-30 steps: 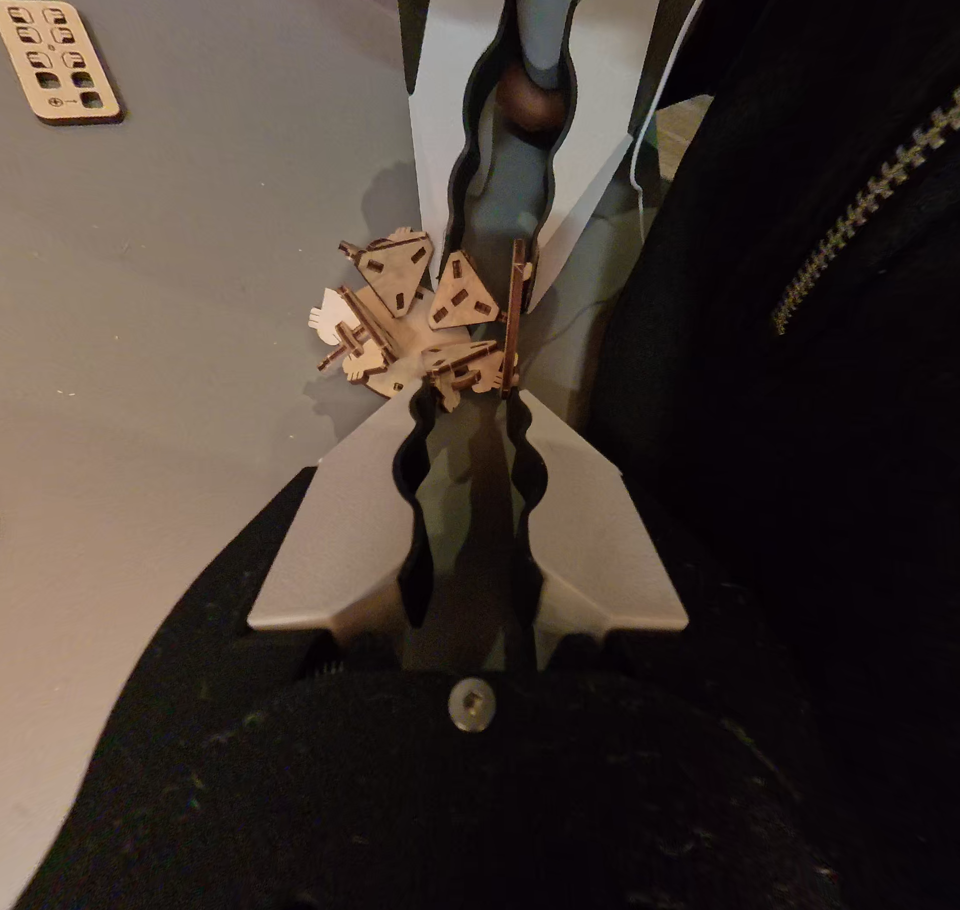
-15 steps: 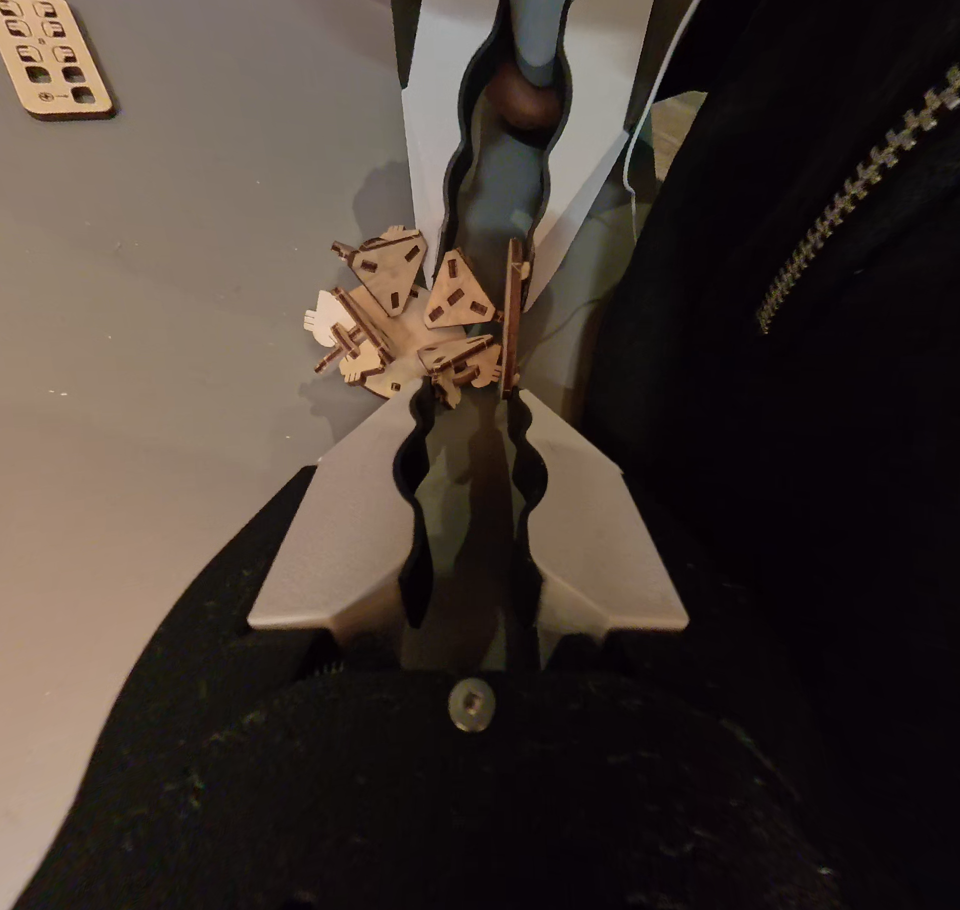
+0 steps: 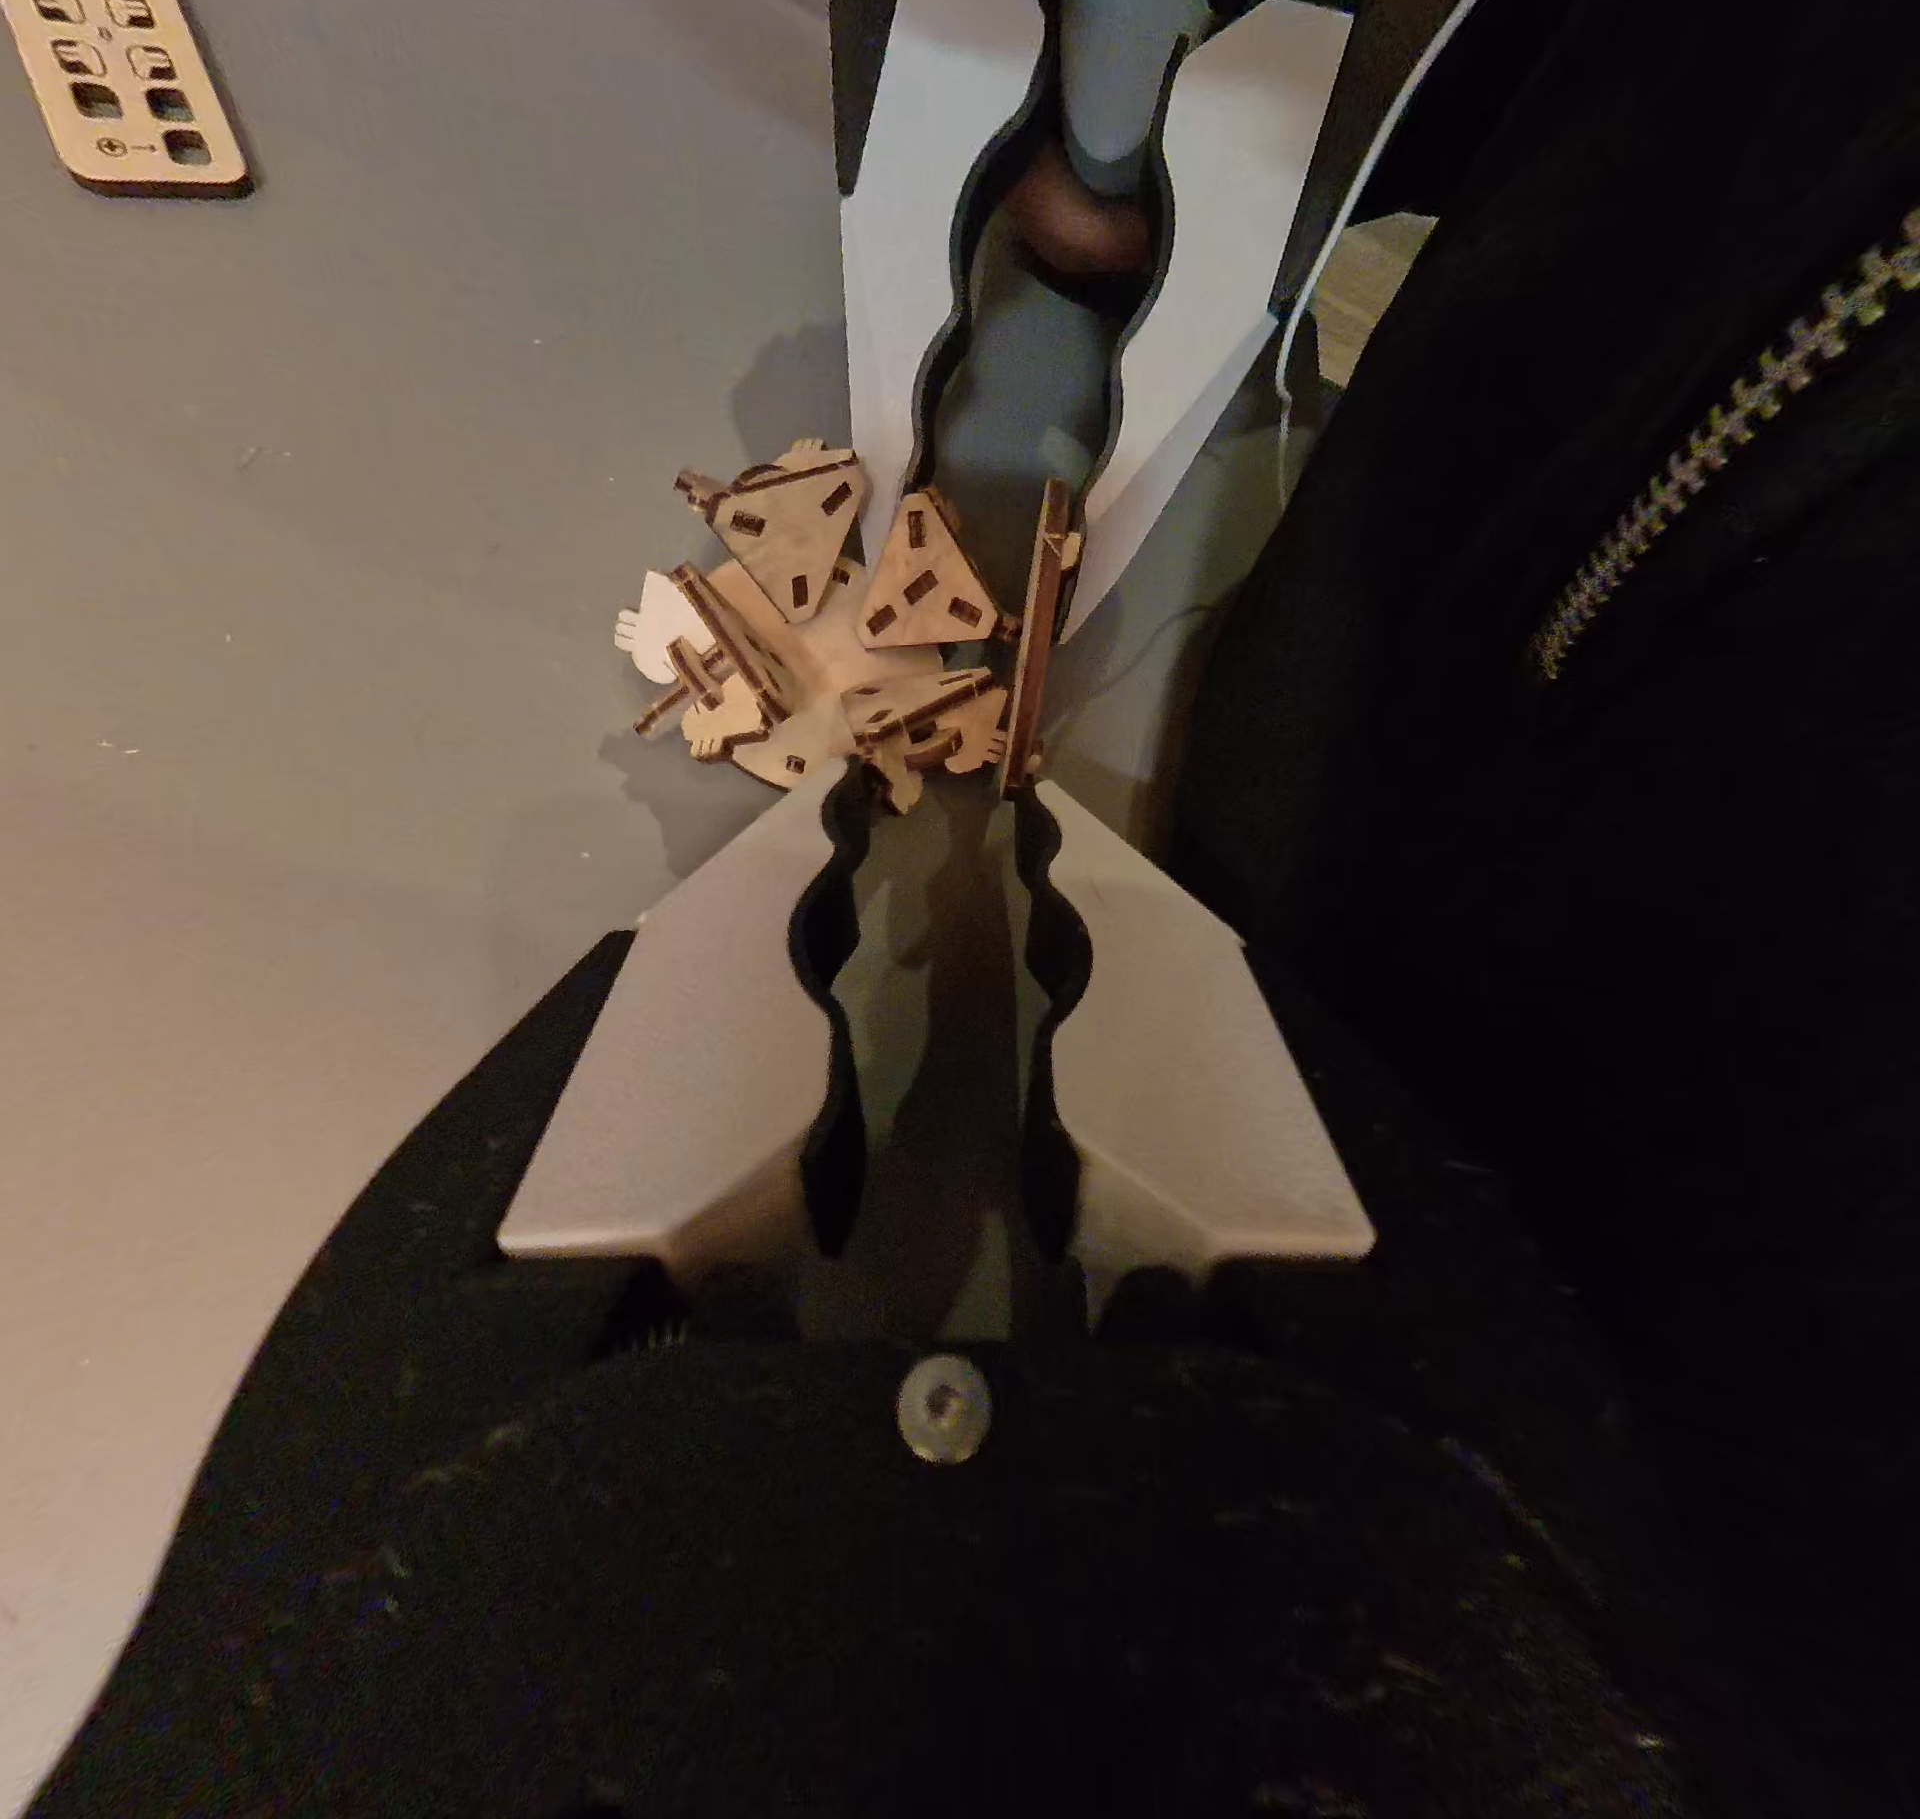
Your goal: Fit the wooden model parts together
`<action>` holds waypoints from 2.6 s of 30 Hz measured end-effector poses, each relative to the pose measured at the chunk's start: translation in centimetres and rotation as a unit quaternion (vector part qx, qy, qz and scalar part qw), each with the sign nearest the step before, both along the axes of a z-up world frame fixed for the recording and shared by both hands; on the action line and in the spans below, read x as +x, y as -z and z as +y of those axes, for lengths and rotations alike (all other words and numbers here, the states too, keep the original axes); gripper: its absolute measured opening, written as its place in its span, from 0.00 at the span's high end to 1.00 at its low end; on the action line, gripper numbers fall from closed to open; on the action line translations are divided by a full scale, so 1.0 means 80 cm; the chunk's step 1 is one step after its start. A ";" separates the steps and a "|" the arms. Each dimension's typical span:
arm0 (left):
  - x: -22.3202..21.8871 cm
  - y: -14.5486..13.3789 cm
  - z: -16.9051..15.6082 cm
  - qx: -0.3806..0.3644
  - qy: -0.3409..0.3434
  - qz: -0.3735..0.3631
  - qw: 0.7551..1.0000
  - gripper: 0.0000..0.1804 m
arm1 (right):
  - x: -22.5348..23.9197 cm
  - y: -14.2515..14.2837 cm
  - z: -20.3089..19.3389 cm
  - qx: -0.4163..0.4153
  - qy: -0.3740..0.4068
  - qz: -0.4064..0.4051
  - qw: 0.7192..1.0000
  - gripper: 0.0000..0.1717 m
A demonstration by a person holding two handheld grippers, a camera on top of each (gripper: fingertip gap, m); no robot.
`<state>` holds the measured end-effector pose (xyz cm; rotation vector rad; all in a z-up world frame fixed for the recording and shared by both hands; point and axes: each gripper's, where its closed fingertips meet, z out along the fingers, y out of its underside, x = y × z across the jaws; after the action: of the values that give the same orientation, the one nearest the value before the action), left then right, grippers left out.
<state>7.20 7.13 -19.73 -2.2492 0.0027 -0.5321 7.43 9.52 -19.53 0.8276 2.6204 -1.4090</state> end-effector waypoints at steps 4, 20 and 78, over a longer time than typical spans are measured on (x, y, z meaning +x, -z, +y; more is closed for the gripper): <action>0.000 -0.001 0.000 0.000 0.001 -0.010 1.000 0.86 | -0.001 -0.003 0.003 -0.009 0.012 -0.005 1.000 0.81; -0.002 -0.008 -0.012 0.022 -0.019 0.004 1.000 0.80 | 0.002 -0.047 0.011 -0.062 0.076 0.012 0.995 0.82; 0.006 -0.039 -0.015 0.111 -0.124 0.184 0.969 0.82 | -0.015 -0.008 0.036 0.104 0.224 0.129 0.960 0.78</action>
<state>7.65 5.97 -16.58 -2.0589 -0.0287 0.0240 6.24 12.38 -18.91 1.4322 2.9444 -1.4284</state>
